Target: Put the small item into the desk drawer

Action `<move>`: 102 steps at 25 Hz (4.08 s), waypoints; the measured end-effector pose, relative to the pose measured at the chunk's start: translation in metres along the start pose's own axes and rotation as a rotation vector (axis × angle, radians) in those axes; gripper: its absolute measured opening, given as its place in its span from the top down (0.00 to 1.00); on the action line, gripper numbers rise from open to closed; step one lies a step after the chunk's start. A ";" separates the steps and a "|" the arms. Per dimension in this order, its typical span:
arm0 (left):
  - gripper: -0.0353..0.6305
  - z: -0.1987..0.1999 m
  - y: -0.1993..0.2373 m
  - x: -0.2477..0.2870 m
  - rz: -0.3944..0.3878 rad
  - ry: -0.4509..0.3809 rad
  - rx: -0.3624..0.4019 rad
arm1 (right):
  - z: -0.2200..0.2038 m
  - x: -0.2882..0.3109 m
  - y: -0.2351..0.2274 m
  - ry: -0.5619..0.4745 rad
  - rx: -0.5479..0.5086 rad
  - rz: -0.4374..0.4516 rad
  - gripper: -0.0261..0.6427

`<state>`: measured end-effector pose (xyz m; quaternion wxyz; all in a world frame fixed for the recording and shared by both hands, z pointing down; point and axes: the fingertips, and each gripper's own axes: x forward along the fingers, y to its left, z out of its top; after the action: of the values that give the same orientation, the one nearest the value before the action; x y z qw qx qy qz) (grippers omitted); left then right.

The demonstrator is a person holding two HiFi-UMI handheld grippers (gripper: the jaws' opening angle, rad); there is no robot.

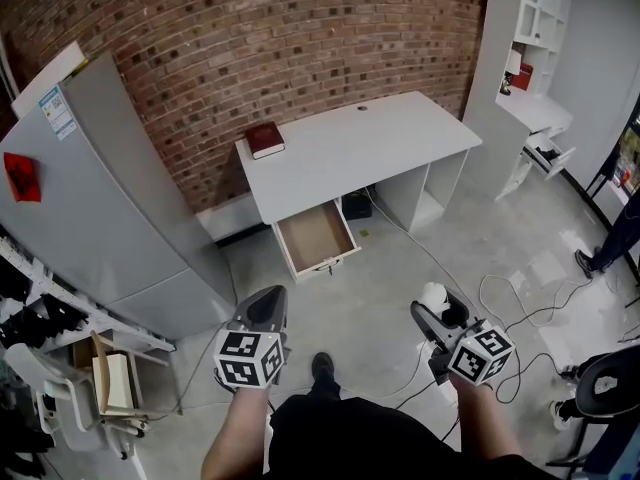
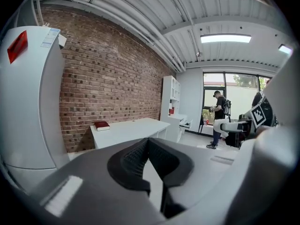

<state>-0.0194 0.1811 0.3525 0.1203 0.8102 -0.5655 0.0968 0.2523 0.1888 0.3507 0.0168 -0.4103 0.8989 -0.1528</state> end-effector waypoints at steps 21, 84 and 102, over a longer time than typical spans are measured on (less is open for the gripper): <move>0.93 0.010 0.119 0.140 -0.032 0.092 -0.026 | 0.004 0.169 -0.058 0.098 0.051 -0.045 0.53; 0.93 -0.058 0.224 0.268 0.222 0.216 -0.247 | -0.070 0.426 -0.129 0.512 -0.045 0.318 0.53; 0.93 -0.153 0.220 0.323 0.157 0.335 -0.334 | -0.184 0.460 -0.150 0.663 -0.045 0.319 0.53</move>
<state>-0.1186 -0.1341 0.6114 0.3370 0.7050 -0.6071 0.1440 0.0282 -0.1975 0.6131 -0.2610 -0.1937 0.9112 -0.2533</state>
